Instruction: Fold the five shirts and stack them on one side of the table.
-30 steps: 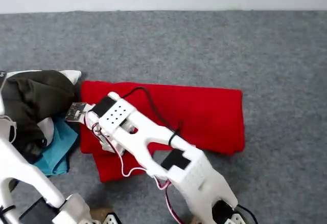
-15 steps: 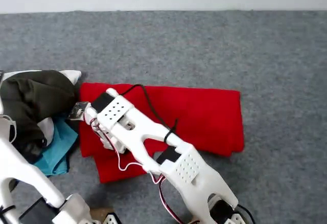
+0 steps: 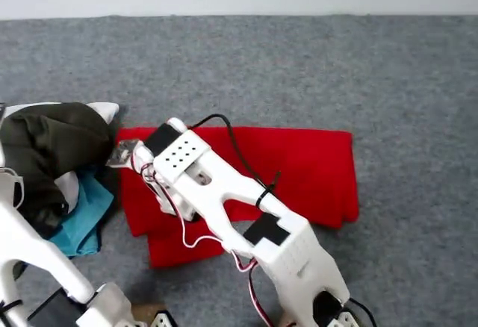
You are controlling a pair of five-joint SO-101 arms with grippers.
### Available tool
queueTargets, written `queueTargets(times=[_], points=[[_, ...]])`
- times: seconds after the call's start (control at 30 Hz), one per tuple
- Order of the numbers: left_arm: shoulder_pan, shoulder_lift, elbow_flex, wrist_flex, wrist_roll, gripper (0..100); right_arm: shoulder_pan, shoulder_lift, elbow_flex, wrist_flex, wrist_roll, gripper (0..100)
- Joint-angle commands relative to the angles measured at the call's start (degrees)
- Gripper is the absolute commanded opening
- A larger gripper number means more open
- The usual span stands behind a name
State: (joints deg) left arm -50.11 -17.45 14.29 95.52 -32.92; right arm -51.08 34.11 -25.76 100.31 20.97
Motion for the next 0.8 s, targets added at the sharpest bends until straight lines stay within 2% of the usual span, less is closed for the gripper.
queueTargets(times=[0.0,0.17,0.37,0.77], points=[[0.0,-0.18,-1.8,-0.88,0.44,1,-0.13,-5.14,2.2,2.07,0.35,1.9],[0.79,-0.18,-1.8,-0.79,0.44,1,-1.98,-2.95,2.2,0.31,0.09,9.1],[2.29,-0.53,1.27,-1.05,0.44,1,-3.65,-2.15,2.02,-2.77,0.09,8.7],[2.46,-0.62,2.51,-0.97,0.44,1,-4.62,-1.63,-3.34,-2.42,0.53,5.8]])
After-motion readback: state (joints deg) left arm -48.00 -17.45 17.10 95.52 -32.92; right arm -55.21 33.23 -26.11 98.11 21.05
